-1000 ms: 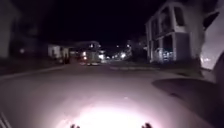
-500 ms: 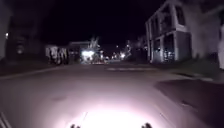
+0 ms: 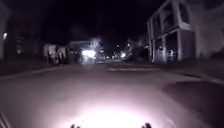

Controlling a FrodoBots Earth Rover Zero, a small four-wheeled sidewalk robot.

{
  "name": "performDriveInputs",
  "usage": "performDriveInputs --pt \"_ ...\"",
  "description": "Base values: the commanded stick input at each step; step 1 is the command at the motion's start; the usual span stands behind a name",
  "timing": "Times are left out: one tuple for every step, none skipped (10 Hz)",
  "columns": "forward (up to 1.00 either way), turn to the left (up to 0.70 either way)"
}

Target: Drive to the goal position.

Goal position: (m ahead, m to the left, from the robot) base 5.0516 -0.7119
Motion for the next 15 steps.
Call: performDriveInputs --pt "0.7 -0.09" --pt "0.7 -0.35" --pt "0.7 -0.35" --pt "0.7 -0.28" --pt "0.7 -0.16" --pt "0.7 -0.04" --pt "0.7 0.0" --pt "0.7 0.0" --pt "0.7 0.0" --pt "0.7 0.0" --pt "0.7 0.0" --pt "0.7 0.0" --pt "0.7 0.0" --pt "0.7 0.0" --pt "0.7 0.0"
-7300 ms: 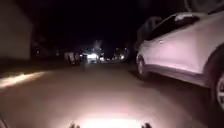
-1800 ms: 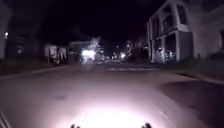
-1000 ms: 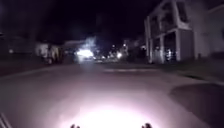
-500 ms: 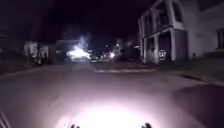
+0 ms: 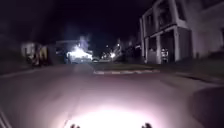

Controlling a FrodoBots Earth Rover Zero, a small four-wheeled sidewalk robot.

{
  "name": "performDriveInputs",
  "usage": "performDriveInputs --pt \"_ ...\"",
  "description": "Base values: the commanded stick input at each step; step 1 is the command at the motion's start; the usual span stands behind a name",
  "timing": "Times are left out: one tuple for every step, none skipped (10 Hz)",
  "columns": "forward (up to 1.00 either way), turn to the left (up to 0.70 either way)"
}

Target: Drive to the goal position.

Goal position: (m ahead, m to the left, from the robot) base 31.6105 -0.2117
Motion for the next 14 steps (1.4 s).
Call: performDriveInputs --pt "0.7 0.0" --pt "0.7 0.0" --pt "0.7 0.0" --pt "0.7 0.0" --pt "0.7 0.0" --pt "0.7 0.0" --pt "0.7 0.0" --pt "0.7 0.0" --pt "0.7 0.0" --pt "0.7 0.0" --pt "0.7 0.0" --pt "0.7 0.0" --pt "0.7 0.0" --pt "0.7 0.0"
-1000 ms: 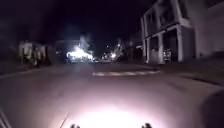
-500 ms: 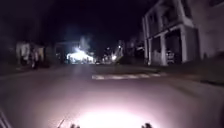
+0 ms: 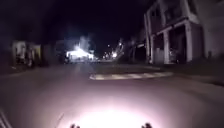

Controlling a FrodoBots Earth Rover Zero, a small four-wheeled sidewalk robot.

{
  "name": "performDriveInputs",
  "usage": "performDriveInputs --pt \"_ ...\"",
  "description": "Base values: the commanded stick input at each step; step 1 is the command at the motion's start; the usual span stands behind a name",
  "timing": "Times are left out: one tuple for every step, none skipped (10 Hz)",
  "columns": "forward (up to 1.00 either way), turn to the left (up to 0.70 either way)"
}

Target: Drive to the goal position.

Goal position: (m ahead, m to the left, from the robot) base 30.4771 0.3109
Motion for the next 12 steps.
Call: performDriveInputs --pt "0.7 0.0" --pt "0.7 0.0" --pt "0.7 0.0" --pt "0.7 0.0" --pt "0.7 0.0" --pt "0.7 0.0" --pt "0.7 0.0" --pt "0.7 0.0" --pt "0.7 0.0" --pt "0.7 0.0" --pt "0.7 0.0" --pt "0.7 0.0"
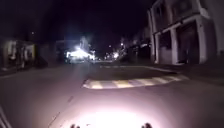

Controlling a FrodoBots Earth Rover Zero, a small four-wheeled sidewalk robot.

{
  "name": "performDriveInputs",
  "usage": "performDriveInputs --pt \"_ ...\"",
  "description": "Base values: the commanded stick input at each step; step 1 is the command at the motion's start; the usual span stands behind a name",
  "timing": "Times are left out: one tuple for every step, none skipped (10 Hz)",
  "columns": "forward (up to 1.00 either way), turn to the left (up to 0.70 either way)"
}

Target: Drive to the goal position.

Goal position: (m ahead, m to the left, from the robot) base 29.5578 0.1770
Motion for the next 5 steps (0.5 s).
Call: performDriveInputs --pt "0.7 0.0" --pt "0.7 0.0" --pt "0.7 0.0" --pt "0.7 0.0" --pt "0.7 0.0"
